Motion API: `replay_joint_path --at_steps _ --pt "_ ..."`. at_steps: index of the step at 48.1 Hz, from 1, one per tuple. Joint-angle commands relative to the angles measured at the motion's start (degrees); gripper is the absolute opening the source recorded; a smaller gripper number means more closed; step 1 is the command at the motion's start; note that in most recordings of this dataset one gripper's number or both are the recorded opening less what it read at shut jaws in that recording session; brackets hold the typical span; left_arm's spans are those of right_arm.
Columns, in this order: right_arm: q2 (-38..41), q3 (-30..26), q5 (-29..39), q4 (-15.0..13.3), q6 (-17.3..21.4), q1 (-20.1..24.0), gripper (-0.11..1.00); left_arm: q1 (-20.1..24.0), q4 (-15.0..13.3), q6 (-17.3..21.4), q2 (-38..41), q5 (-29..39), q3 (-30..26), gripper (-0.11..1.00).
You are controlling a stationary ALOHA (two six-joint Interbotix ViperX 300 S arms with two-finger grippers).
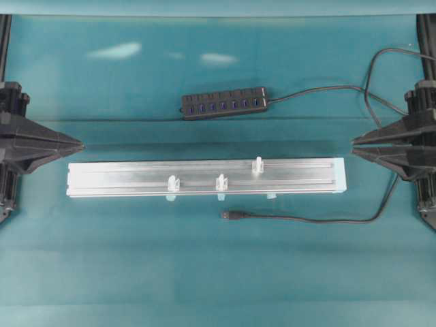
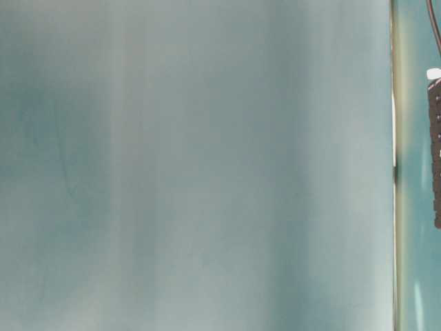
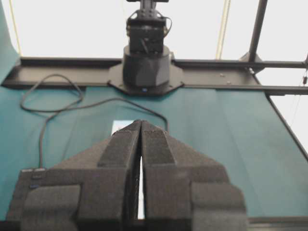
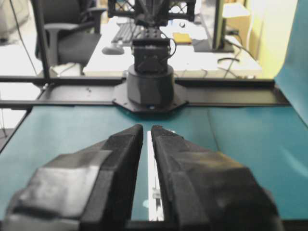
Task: Pass the USB cable through three rings with both arms.
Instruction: 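Move the right gripper toward the black USB cable plug near the rail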
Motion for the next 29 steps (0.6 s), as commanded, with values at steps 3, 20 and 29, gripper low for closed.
replay_joint_path --at_steps 3,20,29 --pt "1.1 -1.4 0.1 0.6 0.4 1.2 -0.01 -1.9 0.4 -2.3 2.5 1.9 -4.7 0.02" --pt "5.1 -4.0 6.4 0.6 5.3 1.5 -0.10 -1.9 0.4 -5.0 8.2 7.7 -11.4 0.02" --pt "7.7 -4.6 8.0 0.7 11.1 0.1 -0.10 -0.6 0.4 -8.6 12.0 11.1 -13.4 0.02"
